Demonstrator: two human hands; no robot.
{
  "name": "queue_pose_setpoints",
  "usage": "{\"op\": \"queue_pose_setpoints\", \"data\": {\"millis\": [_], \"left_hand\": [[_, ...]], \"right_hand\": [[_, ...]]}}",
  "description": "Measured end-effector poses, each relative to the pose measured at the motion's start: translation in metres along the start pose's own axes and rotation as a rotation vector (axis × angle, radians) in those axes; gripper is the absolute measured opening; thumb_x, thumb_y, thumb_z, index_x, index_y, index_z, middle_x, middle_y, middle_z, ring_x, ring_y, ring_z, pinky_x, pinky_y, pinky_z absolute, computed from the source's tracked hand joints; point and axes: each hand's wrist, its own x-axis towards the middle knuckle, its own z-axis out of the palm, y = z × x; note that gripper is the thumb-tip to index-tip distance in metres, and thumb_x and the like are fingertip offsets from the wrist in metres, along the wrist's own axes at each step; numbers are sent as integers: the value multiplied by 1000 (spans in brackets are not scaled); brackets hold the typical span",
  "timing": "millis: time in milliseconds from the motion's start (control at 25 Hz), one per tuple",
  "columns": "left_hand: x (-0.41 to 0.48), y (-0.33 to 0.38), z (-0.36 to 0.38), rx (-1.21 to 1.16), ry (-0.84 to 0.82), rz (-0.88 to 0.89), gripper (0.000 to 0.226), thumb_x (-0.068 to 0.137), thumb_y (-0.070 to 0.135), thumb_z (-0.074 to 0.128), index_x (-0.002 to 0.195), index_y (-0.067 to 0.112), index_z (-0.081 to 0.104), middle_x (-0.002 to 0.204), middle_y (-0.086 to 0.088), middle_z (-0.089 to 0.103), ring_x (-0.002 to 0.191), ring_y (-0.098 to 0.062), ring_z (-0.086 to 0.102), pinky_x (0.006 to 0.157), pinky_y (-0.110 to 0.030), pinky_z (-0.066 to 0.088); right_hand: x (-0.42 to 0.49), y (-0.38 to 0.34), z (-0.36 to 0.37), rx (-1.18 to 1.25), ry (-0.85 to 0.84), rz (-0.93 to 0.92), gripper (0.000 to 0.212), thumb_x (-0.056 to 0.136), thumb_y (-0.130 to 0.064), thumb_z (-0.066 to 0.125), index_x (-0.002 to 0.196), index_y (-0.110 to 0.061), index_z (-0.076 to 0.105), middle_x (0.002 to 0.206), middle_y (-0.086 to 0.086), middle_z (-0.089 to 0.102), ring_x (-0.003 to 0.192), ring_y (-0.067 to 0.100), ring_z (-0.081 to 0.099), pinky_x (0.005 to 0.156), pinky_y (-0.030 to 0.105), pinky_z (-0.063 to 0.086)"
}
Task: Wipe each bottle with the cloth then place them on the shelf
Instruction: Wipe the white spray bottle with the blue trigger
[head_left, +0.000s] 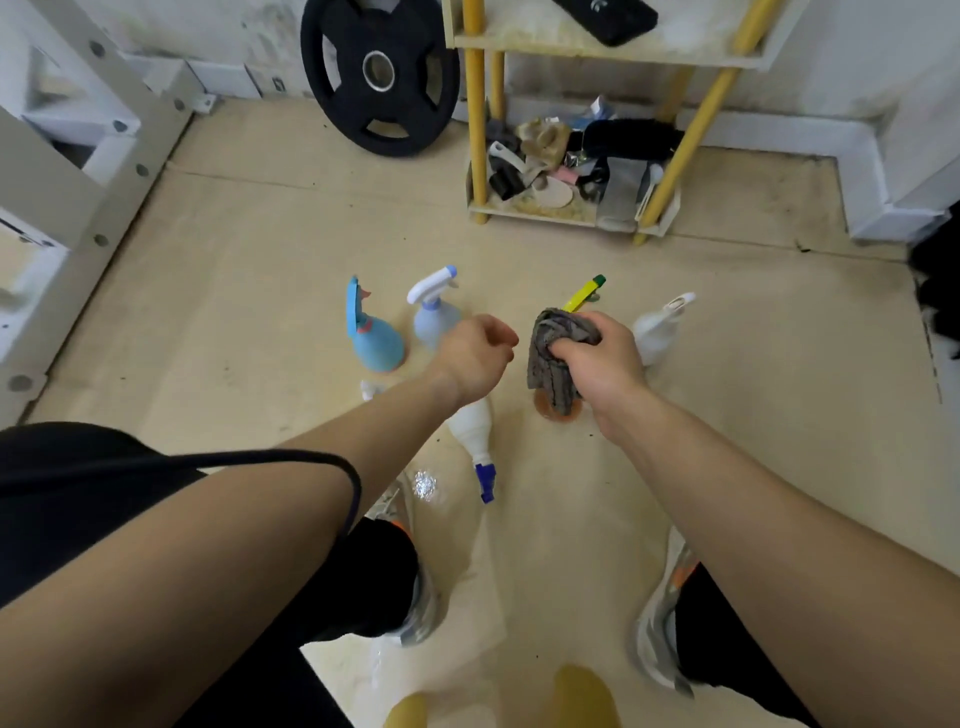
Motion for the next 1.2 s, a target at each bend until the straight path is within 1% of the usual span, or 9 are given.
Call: {"op": "queue_pose_setpoints", "data": {"millis": [80, 240, 360, 480, 560, 640, 800, 1080, 1200], "left_hand": [[6, -35, 7, 293, -60, 39, 32, 95, 9, 48, 117, 19, 68, 115, 3, 68, 108, -18, 62, 89, -25, 48], [19, -112, 30, 849, -391, 163, 53, 88, -4, 47, 132, 23, 58, 126, 1, 59, 113, -23, 56, 82, -34, 50], [27, -163, 54, 1271, -371, 573, 44, 87, 8, 64, 128, 23, 58, 125, -3, 59, 113, -27, 55, 86, -38, 49], [43, -190, 75, 1358, -301, 903, 27, 86, 13, 65, 112, 19, 66, 116, -4, 64, 114, -32, 56, 106, -48, 41], [54, -192, 88, 1368, -308, 998, 24, 91, 10, 49, 106, 18, 65, 109, -2, 65, 114, -34, 54, 115, -52, 31], [65, -191, 96, 1375, -310, 1062, 17, 89, 7, 54, 97, 17, 65, 93, 0, 66, 106, -32, 56, 120, -54, 23], [79, -188, 101, 1343, -319, 1047, 16, 81, 5, 65, 91, 18, 66, 75, 2, 66, 91, -28, 61, 122, -52, 13], [72, -146, 71, 1158, -264, 708, 28, 82, 28, 74, 108, 22, 64, 88, -2, 71, 97, -22, 65, 122, -42, 14], [54, -108, 40, 902, -213, 449, 35, 80, 40, 78, 104, 20, 60, 86, -1, 68, 93, -25, 62, 105, -37, 37]], "right_hand": [[5, 25, 6, -36, 4, 31, 14, 87, -11, 67, 92, -24, 67, 85, -6, 70, 84, 17, 66, 78, 31, 53], [16, 82, 15, -146, -44, 90, 11, 86, -14, 66, 96, -20, 67, 98, -8, 67, 95, 17, 65, 83, 31, 51], [24, 114, 17, -204, -64, 166, 17, 87, -18, 66, 104, -22, 68, 99, -8, 67, 93, 16, 64, 80, 30, 48], [33, 140, 17, -259, -78, 247, 20, 88, -19, 66, 106, -25, 67, 98, -6, 70, 93, 17, 65, 81, 31, 50], [38, 154, 17, -284, -84, 290, 18, 88, -18, 66, 104, -25, 67, 97, -5, 70, 92, 18, 65, 80, 33, 51], [41, 164, 17, -281, -90, 318, 16, 88, -17, 66, 101, -26, 68, 93, -5, 70, 90, 18, 66, 75, 31, 50], [49, 171, 16, -301, -95, 320, 14, 87, -16, 66, 95, -28, 67, 89, -5, 70, 87, 18, 67, 72, 31, 52], [30, 132, 1, -289, -148, 223, 14, 87, -18, 66, 98, -25, 69, 93, -4, 72, 89, 17, 67, 85, 38, 55], [10, 93, -11, -284, -180, 126, 14, 88, -18, 66, 101, -23, 70, 101, -4, 71, 94, 16, 66, 87, 36, 54]]}}
